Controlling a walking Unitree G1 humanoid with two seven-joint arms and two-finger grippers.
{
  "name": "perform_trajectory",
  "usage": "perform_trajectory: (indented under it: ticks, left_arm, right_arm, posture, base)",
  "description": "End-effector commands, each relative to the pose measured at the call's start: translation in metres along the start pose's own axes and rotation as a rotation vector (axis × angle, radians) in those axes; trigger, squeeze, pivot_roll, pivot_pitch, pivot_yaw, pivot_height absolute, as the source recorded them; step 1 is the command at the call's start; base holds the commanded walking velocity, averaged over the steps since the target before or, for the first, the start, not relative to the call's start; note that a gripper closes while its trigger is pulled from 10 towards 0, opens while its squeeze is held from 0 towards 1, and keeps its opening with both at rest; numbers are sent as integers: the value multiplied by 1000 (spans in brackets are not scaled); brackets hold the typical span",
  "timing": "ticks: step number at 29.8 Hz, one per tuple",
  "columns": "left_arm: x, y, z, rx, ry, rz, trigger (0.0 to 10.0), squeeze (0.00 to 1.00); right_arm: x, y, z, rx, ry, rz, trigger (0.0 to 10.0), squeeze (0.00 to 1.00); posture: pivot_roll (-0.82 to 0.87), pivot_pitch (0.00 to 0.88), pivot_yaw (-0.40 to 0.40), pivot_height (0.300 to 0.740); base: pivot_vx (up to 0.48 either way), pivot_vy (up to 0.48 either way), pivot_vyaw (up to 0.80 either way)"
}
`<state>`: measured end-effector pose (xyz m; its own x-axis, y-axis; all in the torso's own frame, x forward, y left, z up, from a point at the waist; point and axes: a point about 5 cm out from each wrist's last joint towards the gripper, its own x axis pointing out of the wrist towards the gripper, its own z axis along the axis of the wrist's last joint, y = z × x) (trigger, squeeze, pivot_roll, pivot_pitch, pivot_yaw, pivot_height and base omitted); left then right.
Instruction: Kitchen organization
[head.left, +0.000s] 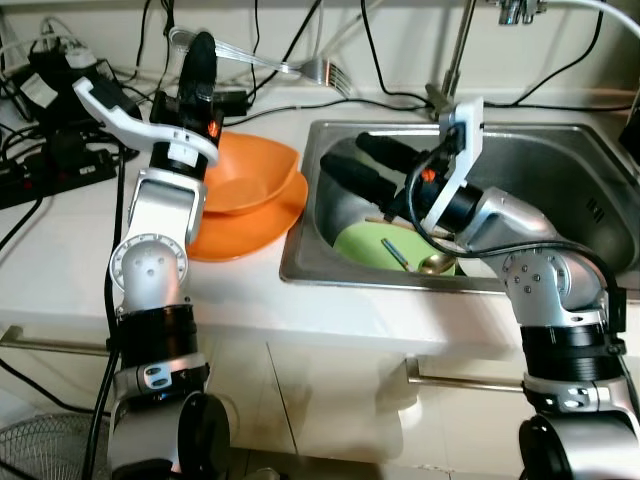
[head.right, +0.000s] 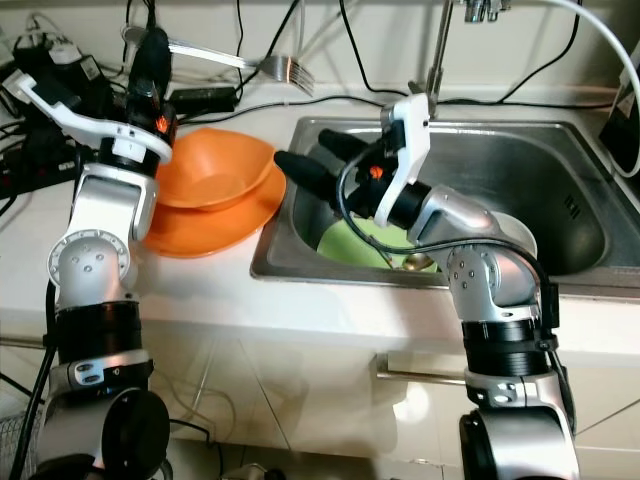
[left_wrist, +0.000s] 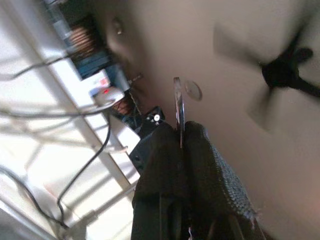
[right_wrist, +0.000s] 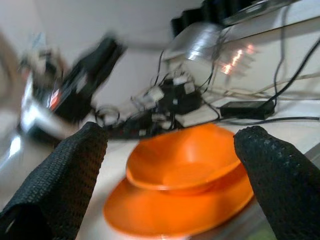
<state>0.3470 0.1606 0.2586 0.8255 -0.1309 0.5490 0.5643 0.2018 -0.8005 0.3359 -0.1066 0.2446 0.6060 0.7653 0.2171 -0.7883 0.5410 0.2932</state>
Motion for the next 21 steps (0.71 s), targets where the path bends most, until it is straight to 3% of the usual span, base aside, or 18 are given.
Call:
perform_trajectory:
  ticks: [1, 14, 21]
  left_arm:
    - [-1, -3, -6, -58, 23, -21, 0, 0]
    - [1, 1, -29, -153, 58, -3, 0, 0]
    - [-3, 3, -42, -174, 87, 7, 0, 0]
  right_arm:
    - [8, 2, 5, 55, -30, -5, 10000, 0]
    - [35, 13, 5, 244, -77, -12, 10000, 0]
    - [47, 17, 12, 342, -171, -15, 10000, 0]
  posture:
    - [-63, 21, 74, 740]
    - [-69, 15, 69, 740]
    - [-67, 15, 68, 740]
  base:
    - [0, 0, 0]
    - [0, 0, 0]
    - [0, 0, 0]
